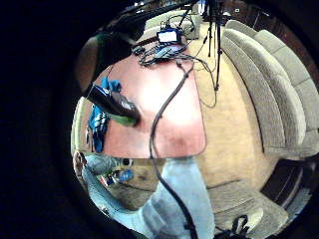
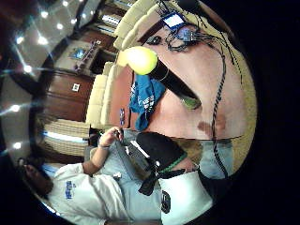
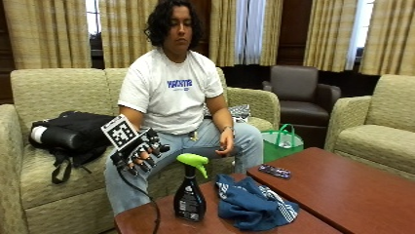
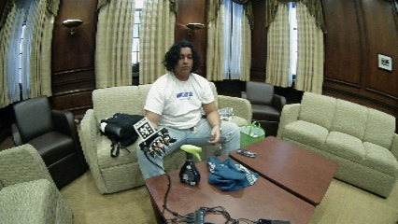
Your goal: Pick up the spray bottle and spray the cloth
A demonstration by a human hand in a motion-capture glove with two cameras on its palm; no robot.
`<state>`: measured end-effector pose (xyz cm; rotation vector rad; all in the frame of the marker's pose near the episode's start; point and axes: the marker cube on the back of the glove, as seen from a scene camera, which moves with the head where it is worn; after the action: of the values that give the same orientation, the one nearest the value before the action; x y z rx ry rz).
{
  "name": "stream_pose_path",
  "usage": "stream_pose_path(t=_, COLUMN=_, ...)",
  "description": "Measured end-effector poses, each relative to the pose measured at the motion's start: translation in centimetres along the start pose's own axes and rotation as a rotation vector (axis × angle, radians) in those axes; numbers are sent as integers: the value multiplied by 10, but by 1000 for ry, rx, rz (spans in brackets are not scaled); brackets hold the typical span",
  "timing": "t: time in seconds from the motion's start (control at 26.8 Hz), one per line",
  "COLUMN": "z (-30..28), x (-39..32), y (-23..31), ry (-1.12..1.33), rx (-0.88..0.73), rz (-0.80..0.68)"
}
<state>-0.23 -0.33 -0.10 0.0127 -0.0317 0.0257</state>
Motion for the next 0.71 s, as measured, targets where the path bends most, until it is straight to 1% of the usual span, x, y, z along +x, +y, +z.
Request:
stream_pose_path(t=0.15, z=0, x=-2, y=-7, ry=-48, rx=55, rz=-1)
stream_pose_path(t=0.26, z=1, x=-3, y=-1, ry=-123, rx=16, rz=12)
stream_pose_path(t=0.37, z=4, x=-5, y=-1, ry=-247, rx=14, rz=39)
stream_pose_path(t=0.56, z=13, x=1, y=-2, ry=-379, rx=-27, rz=18)
stream_pose_path(t=0.63, z=21, x=5, y=-5, ry=-412, rx=-3, rz=3)
stream_pose_path(t=0.71, z=29, x=9, y=-15, ry=-433, rx=57, rz=-17)
